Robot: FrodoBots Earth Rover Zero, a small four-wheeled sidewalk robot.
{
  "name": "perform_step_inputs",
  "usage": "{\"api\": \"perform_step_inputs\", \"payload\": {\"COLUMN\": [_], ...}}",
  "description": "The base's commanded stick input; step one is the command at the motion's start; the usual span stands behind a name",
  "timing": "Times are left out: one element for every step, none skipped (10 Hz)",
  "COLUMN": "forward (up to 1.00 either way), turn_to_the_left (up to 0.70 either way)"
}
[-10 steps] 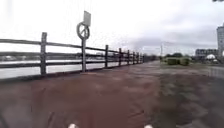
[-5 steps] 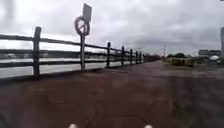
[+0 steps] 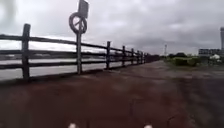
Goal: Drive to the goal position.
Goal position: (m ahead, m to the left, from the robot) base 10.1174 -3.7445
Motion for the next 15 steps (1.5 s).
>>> {"api": "perform_step_inputs", "payload": {"forward": [0.85,0.85,0.85,0.85,0.85,0.85,0.85,0.85,0.85,0.85,0.85,0.85,0.85,0.85,0.85], "turn_to_the_left": [-0.33,-0.33,-0.33,-0.33,-0.33,-0.33,-0.33,-0.33,-0.33,-0.33,-0.33,-0.33,-0.33,-0.33,-0.08]}}
